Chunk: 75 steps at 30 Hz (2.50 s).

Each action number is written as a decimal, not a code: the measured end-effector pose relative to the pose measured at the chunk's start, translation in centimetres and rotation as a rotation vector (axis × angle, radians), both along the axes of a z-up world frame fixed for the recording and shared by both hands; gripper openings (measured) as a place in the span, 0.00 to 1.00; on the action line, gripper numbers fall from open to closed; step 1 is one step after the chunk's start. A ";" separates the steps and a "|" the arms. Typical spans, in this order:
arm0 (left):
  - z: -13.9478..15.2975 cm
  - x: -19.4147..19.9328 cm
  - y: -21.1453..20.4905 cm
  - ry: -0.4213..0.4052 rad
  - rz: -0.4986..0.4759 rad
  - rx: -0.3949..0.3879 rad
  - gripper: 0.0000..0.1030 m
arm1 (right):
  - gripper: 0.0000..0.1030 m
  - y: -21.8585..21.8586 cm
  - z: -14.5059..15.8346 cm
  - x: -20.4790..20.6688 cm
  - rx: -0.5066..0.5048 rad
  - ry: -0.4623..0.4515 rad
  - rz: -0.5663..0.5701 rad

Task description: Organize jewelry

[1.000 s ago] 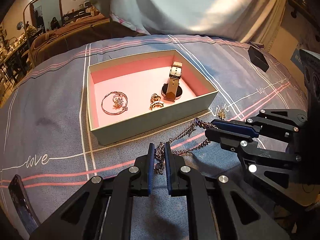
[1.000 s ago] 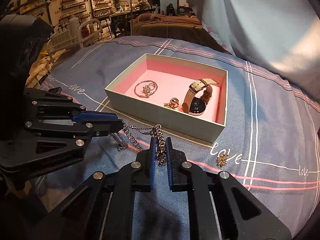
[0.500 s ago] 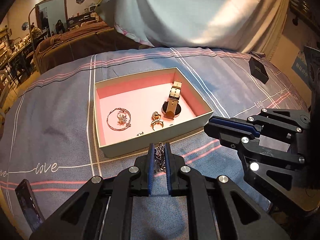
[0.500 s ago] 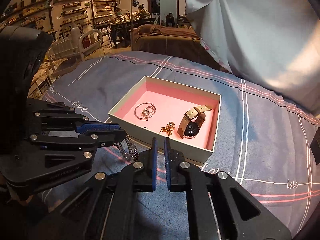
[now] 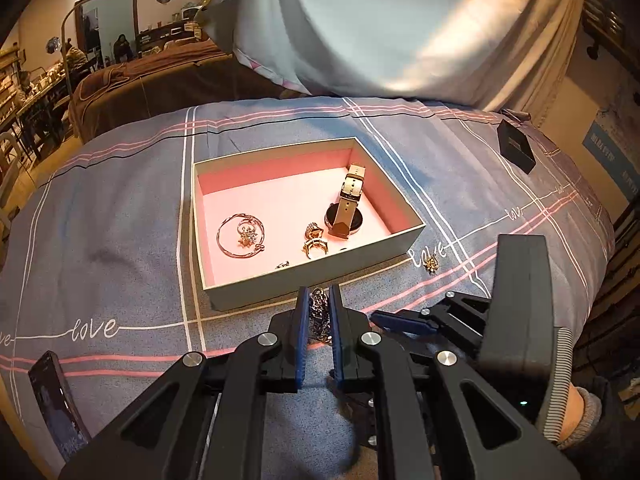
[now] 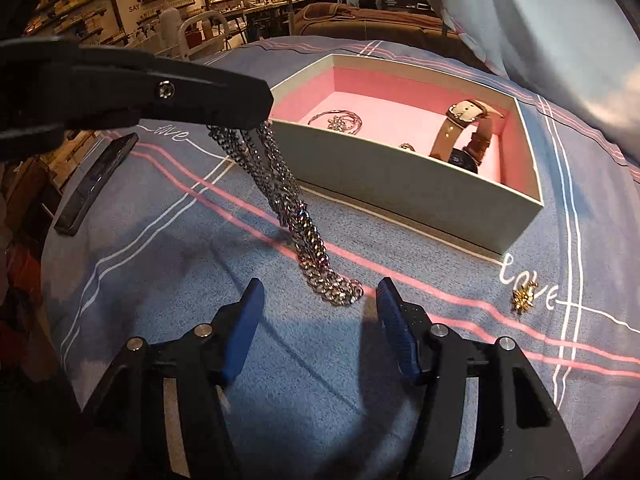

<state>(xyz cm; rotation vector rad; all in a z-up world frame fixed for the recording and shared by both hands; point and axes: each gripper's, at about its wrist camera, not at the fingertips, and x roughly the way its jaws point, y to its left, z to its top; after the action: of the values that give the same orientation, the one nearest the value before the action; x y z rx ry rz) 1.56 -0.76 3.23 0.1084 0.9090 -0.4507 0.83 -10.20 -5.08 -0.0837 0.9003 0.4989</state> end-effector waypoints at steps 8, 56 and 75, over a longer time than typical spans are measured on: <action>-0.5 0.3 1.3 0.019 0.025 -0.010 0.09 | 0.07 -1.2 1.0 -0.4 0.027 -0.013 -0.023; 5.0 10.3 -1.3 -0.039 0.079 -0.102 0.09 | 0.07 -2.7 12.8 9.0 -0.026 -0.170 -0.089; 2.6 7.3 1.0 -0.057 0.148 -0.089 0.94 | 0.67 -9.4 7.3 4.0 0.011 -0.090 -0.298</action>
<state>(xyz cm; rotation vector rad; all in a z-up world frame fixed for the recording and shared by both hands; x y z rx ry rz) 8.82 0.25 5.84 -0.0276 0.8332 -0.3478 4.84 -19.57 2.21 0.0381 0.8052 0.2208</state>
